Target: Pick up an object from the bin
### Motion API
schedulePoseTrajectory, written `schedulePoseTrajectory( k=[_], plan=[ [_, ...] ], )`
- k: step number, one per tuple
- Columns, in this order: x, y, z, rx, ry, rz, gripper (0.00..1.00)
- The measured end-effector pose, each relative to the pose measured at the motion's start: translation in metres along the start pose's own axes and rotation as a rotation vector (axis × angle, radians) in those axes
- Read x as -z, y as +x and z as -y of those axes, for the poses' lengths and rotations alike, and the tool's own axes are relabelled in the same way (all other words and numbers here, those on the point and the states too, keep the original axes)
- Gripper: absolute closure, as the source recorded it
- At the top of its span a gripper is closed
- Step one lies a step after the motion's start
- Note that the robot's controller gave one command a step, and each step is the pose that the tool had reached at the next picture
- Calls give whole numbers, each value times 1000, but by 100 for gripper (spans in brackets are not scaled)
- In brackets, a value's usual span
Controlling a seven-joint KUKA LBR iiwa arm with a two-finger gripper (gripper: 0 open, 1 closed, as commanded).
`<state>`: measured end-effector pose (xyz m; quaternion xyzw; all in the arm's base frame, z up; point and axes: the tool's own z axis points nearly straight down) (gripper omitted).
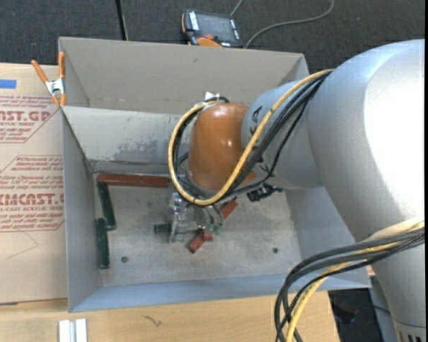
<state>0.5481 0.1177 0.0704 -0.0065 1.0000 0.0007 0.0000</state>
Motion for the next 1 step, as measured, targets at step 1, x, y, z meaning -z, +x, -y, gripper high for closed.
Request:
schedulePoseTrajectory(
  k=[1],
  plan=[
    [137, 3, 2, 38, 0, 8, 100]
  ],
)
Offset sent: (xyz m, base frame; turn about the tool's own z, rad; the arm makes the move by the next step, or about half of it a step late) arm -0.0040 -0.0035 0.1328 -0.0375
